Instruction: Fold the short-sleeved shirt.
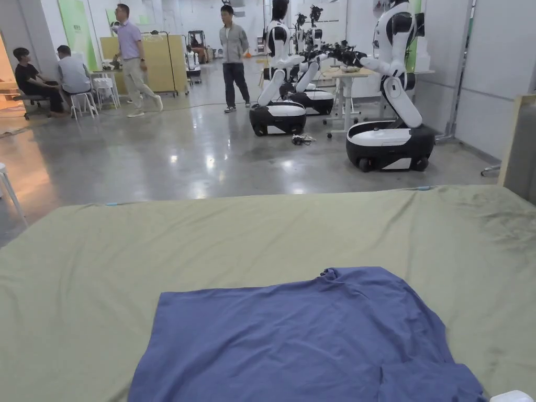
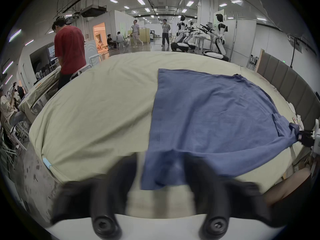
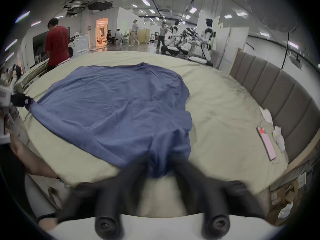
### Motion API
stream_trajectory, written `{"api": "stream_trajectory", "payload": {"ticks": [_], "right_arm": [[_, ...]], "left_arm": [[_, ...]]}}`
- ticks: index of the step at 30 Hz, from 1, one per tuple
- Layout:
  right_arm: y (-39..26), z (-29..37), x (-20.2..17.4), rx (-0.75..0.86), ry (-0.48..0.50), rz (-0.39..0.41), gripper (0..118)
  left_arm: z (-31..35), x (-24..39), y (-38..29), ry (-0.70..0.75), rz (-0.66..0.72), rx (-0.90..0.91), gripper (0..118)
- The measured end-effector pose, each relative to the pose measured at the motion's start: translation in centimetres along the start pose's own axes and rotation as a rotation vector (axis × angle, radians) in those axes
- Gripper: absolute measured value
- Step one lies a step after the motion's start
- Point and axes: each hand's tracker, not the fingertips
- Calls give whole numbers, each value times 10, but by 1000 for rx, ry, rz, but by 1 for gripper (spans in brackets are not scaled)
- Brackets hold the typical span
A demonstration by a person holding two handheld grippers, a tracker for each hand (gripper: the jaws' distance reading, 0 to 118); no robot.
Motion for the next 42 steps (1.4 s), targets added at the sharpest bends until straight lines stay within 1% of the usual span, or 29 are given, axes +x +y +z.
{"api": "stream_trajectory", "payload": {"ticks": [1, 2, 3, 4, 6, 7, 8, 9, 10, 11, 12, 13, 15, 16, 17, 18, 19, 23, 25, 27, 31, 32, 33, 34, 35, 37, 40, 41, 42], "right_arm": [[2, 0, 1, -20, 2, -18, 107], [3, 2, 1, -23, 3, -34, 113], [6, 10, 2, 27, 3, -47, 111], [13, 12, 11, 72, 6, -53, 110], [30, 30, 11, 128, 4, -63, 110], [41, 44, 9, 194, -5, -91, 109], [52, 58, 7, 235, 12, -110, 96], [64, 74, 4, 275, 62, -147, 72], [75, 90, -2, 331, 73, -172, 41], [84, 103, -9, 382, 60, -175, 1], [92, 118, -20, 440, 8, -164, 1], [97, 128, -28, 480, -12, -164, 1], [105, 145, -40, 543, 103, -169, 1], [109, 153, -51, 556, 110, -158, 1], [110, 157, -59, 568, 71, -150, 1], [111, 162, -67, 589, 63, -137, 0], [111, 165, -74, 608, 64, -130, 0], [112, 164, -90, 609, 79, -148, 0], [110, 159, -96, 592, 64, -142, 0], [105, 154, -99, 568, 76, -140, 0], [95, 147, -107, 522, 91, -123, 0], [94, 146, -109, 513, 102, -116, 0], [93, 144, -112, 504, 106, -108, 0], [93, 143, -113, 496, 116, -101, 0], [93, 141, -114, 492, 131, -94, 0], [95, 138, -118, 485, 135, -83, 0], [96, 132, -121, 473, 157, -84, 0], [96, 129, -122, 467, 163, -85, 0], [95, 127, -124, 462, 163, -84, 0]], "left_arm": [[2, 0, 2, -2, 2, 6, 100], [4, 1, 3, -13, 6, 14, 111], [16, 0, 7, -22, 2, 53, 111], [25, 1, 11, -22, -6, 79, 111], [47, 6, 22, -1, -37, 111, 111], [63, 7, 28, 1, -30, 172, 109], [78, 7, 33, -12, -22, 219, 101], [97, 7, 40, -38, -10, 269, 85], [118, 9, 44, -41, 5, 339, 57], [133, 11, 46, -22, 9, 391, 14], [148, 14, 49, -34, 11, 431, 0], [159, 16, 50, -26, 8, 465, 0], [181, 18, 49, -43, -6, 545, 0], [187, 19, 50, -62, -26, 542, 0], [191, 20, 49, -57, -30, 546, 0], [192, 22, 48, -59, -29, 557, 0], [195, 20, 47, -64, -16, 579, 0], [182, 14, 44, -83, 15, 536, 0], [169, 10, 40, -80, 25, 460, 0], [153, 6, 37, -76, 62, 405, 0], [89, -4, 39, -28, 10, 140, 0], [68, -7, 39, -35, -23, 31, 17], [51, -12, 38, -35, -16, -42, 47], [36, -16, 34, -33, 1, -55, 76], [24, -19, 31, -33, 13, -81, 97], [7, -22, 26, -43, 22, -67, 100], [-23, -22, 17, -26, 13, -141, 100], [-32, -21, 14, -18, 12, -156, 99], [-38, -20, 10, -7, 12, -184, 94]]}}
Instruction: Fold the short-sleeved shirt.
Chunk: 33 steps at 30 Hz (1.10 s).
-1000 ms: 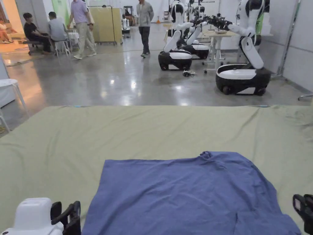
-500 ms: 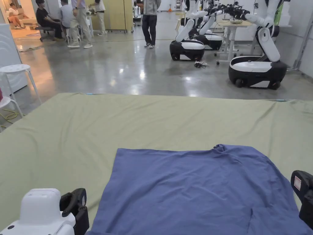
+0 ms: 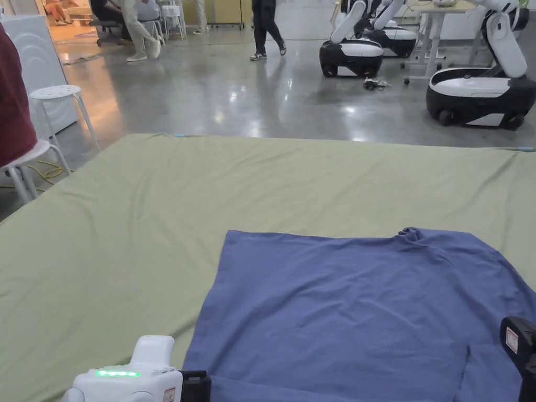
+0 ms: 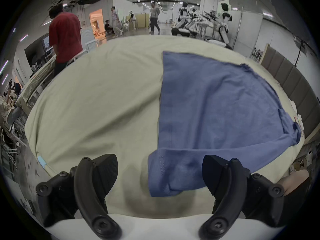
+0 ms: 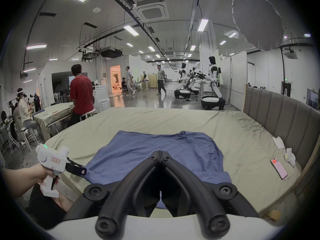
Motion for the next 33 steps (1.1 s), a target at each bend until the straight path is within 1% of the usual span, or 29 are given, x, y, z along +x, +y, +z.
{"api": "stream_trajectory", "payload": {"ticks": [1, 2, 4, 5, 6, 7, 8, 9, 10, 11, 13, 14, 15, 16, 17, 18, 19, 20, 22, 23, 24, 26, 27, 29, 30, 31, 33], "right_arm": [[-2, -1, -1, -5, 1, 6, 0], [-3, -3, -1, -10, 0, 15, 0], [-5, -6, 2, -25, 2, 16, 0], [-6, -9, 4, -38, 1, 7, 0], [-7, -12, 7, -57, -2, -7, 0], [-9, -15, 9, -71, -4, -21, 0], [-11, -18, 13, -84, -9, -33, 0], [-13, -20, 16, -100, -16, -38, 0], [-15, -22, 20, -115, -25, -43, 0], [-16, -23, 25, -136, -25, -55, 0], [-18, -25, 45, -177, -22, -119, 0], [-19, -28, 59, -219, -34, -127, 2], [-21, -31, 75, -276, -58, -116, 14], [-24, -36, 93, -337, -91, -113, 42], [-28, -41, 109, -399, -107, -116, 91], [-36, -48, 129, -469, -117, -135, 110], [-43, -52, 147, -510, -146, -154, 112], [-48, -56, 159, -549, -166, -152, 108], [-65, -69, 183, -624, -206, -171, 107], [-74, -76, 192, -667, -201, -185, 105], [-83, -83, 198, -706, -172, -182, 103], [-99, -93, 203, -765, -165, -191, 98], [-109, -99, 206, -792, -155, -172, 97], [-121, -107, 211, -790, -192, -176, 93], [-126, -108, 211, -789, -196, -184, 83], [-129, -109, 213, -784, -196, -196, 61], [-130, -104, 211, -745, -185, -234, 46]], "left_arm": [[-5, 1, -2, -17, 8, -18, 79], [-7, 2, -4, -43, 15, -33, 75], [6, 11, -10, -37, -7, 21, 71], [10, 15, -10, -44, -35, 25, 59], [15, 17, -9, -39, -42, 43, 41], [21, 18, -8, -37, -36, 80, 11], [30, 22, -10, -4, -16, 120, 0], [36, 22, -10, -56, 0, 128, 0], [40, 23, -9, -76, 7, 128, 0], [44, 26, -10, -58, 6, 142, 0], [50, 24, -9, -56, -15, 177, 0], [53, 27, -9, -57, -30, 184, 0], [55, 30, -7, -61, -43, 183, 0], [56, 28, -6, -64, -42, 190, 0], [58, 27, -5, -75, -36, 201, 0], [58, 27, -3, -91, -30, 196, 0], [57, 28, -2, -92, -25, 194, 0], [53, 23, -1, -91, -25, 193, 0], [51, 23, 0, -86, -32, 197, 0], [50, 23, 1, -83, -37, 194, 0], [49, 24, 1, -81, -39, 190, 0], [48, 22, 2, -83, -36, 187, 0], [47, 22, 2, -83, -38, 184, 0], [47, 24, 2, -77, -47, 182, 0], [46, 23, 3, -74, -52, 179, 0], [44, 22, 3, -72, -56, 176, 0], [41, 20, 3, -68, -56, 169, 0]]}}
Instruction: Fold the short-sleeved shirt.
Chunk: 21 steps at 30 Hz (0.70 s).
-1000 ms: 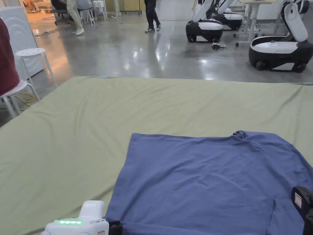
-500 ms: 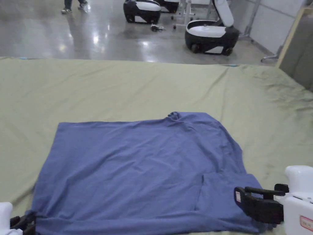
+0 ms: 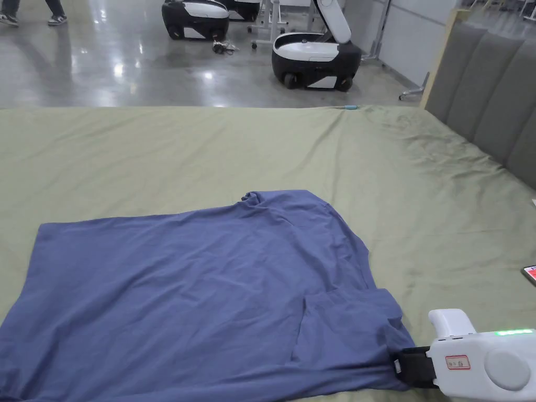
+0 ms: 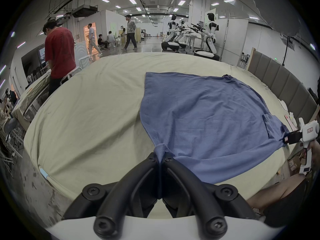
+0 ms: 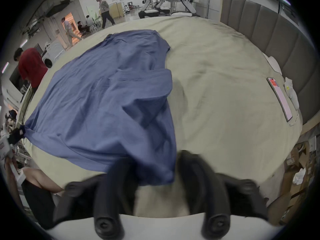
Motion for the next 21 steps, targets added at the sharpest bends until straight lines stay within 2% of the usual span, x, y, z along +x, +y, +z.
{"api": "stream_trajectory", "payload": {"ticks": [1, 2, 3, 5, 11, 15, 18, 21], "right_arm": [[-2, 5, -2, 17, 11, -2, 40], [-4, 11, -5, 35, 48, 1, 17], [-6, 17, -11, 36, 47, 13, 8], [-8, 29, -20, 62, 9, 75, 8], [7, 75, -21, 101, 84, 44, 8], [59, 92, -27, 84, 129, -4, 8], [106, 77, -25, 66, 120, -57, 8], [146, 49, -21, 32, 103, -130, 8]], "left_arm": [[0, -1, 0, 0, 0, -3, 0], [0, -1, -1, 1, 0, -7, 0], [0, 0, -1, 2, -4, -11, 0], [1, -1, -2, -1, -10, -15, 0], [19, -15, 12, -36, 33, -8, 0], [12, -28, 55, -70, 63, 0, 0], [-13, -32, 91, -63, 42, -6, 0], [-46, -34, 122, -76, 93, -70, 0]]}}
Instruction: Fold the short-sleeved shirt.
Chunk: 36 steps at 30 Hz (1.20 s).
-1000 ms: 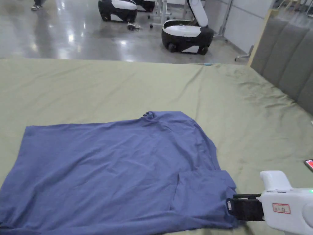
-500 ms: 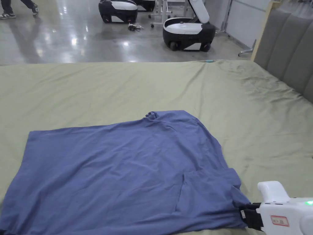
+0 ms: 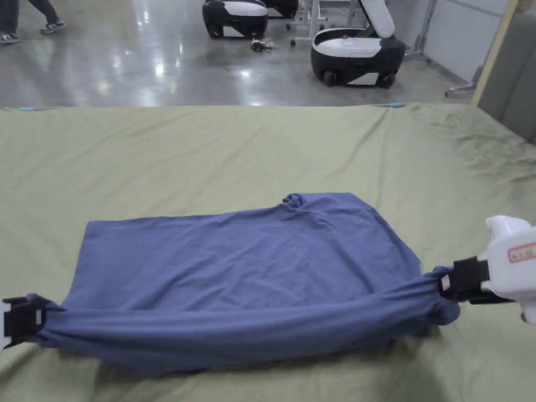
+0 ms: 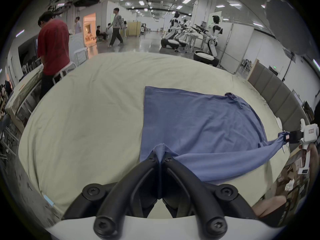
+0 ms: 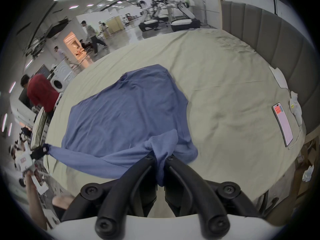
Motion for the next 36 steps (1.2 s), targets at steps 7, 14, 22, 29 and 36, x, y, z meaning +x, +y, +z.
{"api": "stream_trajectory", "payload": {"ticks": [7, 14, 22, 29, 36], "right_arm": [[21, -68, -4, -54, -96, -105, 8], [7, -94, -4, 166, -243, -73, 87], [-51, 2, -10, 360, -172, 196, 64], [-134, 40, -47, 413, -92, 324, 1], [-159, 39, -89, 352, -26, 440, 1]], "left_arm": [[-76, -11, 14, 46, 73, -167, 1], [-75, 4, -5, 143, 23, -106, 59], [59, -5, -35, 81, 89, 234, 76], [99, 38, -108, 86, -71, 238, 0], [35, 39, -116, 61, -102, 126, 25]]}}
